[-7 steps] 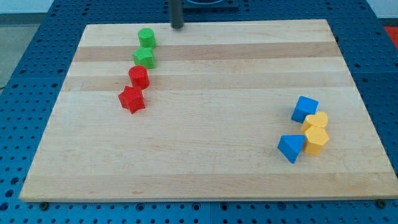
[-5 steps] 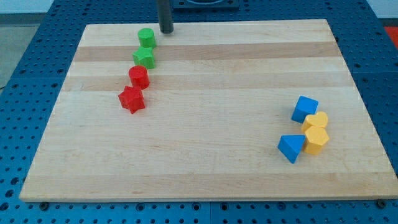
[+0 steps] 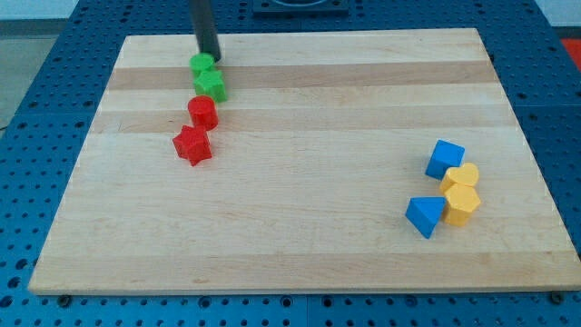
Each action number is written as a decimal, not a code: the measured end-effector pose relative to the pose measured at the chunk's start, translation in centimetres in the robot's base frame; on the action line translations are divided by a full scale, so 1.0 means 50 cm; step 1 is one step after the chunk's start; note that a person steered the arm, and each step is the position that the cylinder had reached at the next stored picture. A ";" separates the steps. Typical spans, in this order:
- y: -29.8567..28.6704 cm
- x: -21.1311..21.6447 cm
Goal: Push blue cube slightly left
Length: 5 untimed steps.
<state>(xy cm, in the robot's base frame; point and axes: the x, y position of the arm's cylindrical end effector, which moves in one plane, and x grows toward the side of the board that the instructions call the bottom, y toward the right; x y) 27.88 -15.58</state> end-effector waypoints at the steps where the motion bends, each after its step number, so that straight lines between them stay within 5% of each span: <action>1: -0.039 0.118; 4: 0.099 0.390; 5: -0.008 0.351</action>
<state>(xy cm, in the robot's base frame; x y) 45.44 -16.01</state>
